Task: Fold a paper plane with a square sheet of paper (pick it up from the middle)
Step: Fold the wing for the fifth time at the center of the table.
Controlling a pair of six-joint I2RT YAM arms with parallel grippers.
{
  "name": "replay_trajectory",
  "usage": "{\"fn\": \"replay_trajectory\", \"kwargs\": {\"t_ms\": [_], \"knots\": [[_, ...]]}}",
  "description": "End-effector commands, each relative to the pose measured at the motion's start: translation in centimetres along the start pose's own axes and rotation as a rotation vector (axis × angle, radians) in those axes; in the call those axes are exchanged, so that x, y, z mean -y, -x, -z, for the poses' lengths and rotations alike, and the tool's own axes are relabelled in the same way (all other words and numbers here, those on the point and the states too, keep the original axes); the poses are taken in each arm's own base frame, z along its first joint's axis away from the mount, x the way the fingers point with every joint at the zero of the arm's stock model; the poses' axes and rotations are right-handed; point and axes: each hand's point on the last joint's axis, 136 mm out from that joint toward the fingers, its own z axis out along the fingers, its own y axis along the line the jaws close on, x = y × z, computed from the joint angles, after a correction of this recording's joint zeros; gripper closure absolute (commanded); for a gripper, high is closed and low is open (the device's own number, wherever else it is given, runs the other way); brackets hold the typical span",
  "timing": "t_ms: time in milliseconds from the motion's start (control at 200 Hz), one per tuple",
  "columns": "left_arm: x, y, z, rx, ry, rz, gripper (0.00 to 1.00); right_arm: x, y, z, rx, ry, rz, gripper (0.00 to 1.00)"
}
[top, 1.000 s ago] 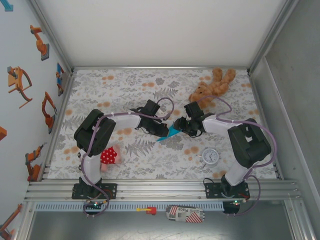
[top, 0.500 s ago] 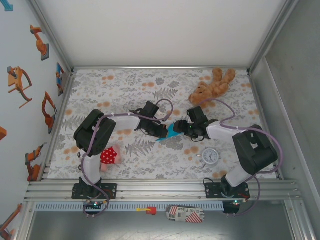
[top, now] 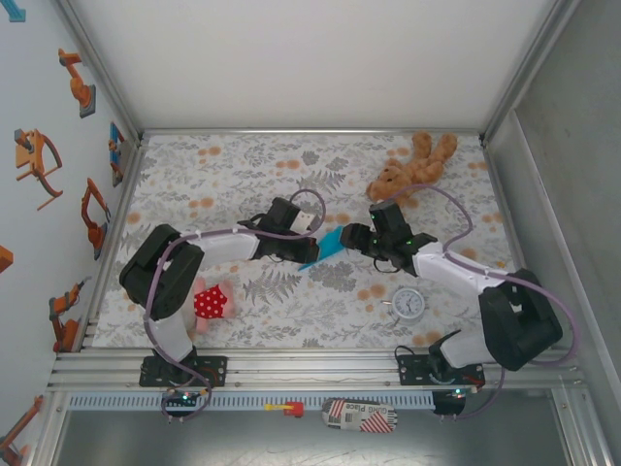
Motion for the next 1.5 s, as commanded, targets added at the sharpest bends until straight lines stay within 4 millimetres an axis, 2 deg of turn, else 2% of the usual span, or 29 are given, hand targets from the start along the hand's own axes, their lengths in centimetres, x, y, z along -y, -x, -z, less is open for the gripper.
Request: {"fn": "replay_trajectory", "kwargs": {"t_ms": [0,195,300,436,671,891,1177,1357,1492], "knots": [[-1.8,0.8,0.9,0.085,0.121,-0.013,0.95,1.8,0.0,0.2,0.041,-0.068,-0.033,0.32],[-1.8,0.3,1.1,0.134,0.272,-0.155,0.95,3.1,-0.5,-0.2,0.046,-0.110,-0.095,0.32],[-1.6,0.1,1.0,0.146,0.328,-0.213,0.95,3.2,-0.6,-0.4,0.043,-0.105,-0.125,0.33],[-1.3,-0.5,0.3,0.132,0.387,-0.308,0.95,3.9,-0.8,-0.6,0.039,-0.121,-0.185,0.34],[-0.4,-1.6,-0.7,0.101,0.457,-0.450,0.95,6.3,-0.9,-0.4,0.048,-0.176,-0.286,0.34],[0.2,-2.6,-2.0,0.072,0.503,-0.543,0.94,7.2,-0.9,-0.3,0.047,-0.207,-0.301,0.35],[0.5,-3.3,-2.9,0.043,0.477,-0.531,0.95,7.5,-0.9,-0.2,0.046,-0.221,-0.306,0.35],[1.5,-2.8,-2.2,0.047,0.337,-0.427,0.95,7.4,-1.0,-0.2,0.039,-0.211,-0.296,0.35],[2.2,-2.1,-1.4,0.065,0.210,-0.339,0.95,6.3,-0.8,-0.6,0.031,-0.152,-0.253,0.35]]}}
